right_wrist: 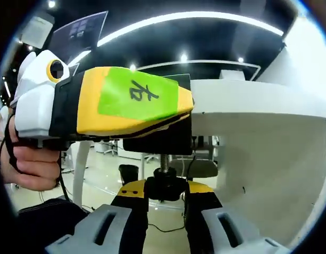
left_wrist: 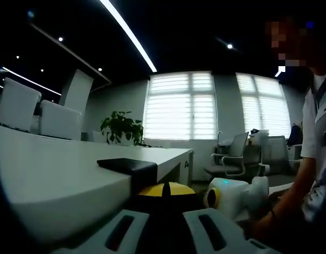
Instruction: Clamp the fixed fixture on the desktop, loosen the retaining clip, secure it to the edge of the desk, and tighten the retaining clip.
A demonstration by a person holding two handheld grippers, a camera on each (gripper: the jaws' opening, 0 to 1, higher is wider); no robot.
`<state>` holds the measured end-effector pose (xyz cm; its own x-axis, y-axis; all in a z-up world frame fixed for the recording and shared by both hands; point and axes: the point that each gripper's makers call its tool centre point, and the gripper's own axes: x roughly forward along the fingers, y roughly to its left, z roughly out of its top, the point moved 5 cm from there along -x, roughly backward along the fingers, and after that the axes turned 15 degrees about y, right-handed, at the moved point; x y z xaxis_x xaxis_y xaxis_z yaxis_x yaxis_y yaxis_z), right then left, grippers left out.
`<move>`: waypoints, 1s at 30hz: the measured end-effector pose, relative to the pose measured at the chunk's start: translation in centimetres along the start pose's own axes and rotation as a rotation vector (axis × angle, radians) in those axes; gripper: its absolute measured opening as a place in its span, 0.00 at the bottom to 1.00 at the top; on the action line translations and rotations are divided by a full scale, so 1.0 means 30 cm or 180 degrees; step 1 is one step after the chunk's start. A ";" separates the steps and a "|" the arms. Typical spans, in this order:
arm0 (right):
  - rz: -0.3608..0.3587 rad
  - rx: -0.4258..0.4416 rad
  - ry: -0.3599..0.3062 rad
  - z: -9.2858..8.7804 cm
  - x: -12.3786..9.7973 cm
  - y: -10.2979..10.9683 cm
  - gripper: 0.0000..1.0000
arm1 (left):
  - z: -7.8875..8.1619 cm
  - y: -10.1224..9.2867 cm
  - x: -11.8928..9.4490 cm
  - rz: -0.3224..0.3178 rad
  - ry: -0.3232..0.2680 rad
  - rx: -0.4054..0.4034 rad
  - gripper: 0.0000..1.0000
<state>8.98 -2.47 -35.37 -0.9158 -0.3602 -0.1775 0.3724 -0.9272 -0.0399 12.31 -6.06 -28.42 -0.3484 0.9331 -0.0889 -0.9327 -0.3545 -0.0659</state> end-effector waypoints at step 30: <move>-0.0245 0.0125 0.0249 -0.064 -0.113 0.018 0.38 | -0.003 -0.016 0.000 -0.0015 -0.0010 -0.0038 0.01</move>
<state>12.58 -1.55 -36.68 -0.9264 -0.2801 -0.2517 0.2938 -0.9557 -0.0179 12.77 -5.90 -28.47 -0.3443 0.9350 -0.0855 -0.9332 -0.3508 -0.0783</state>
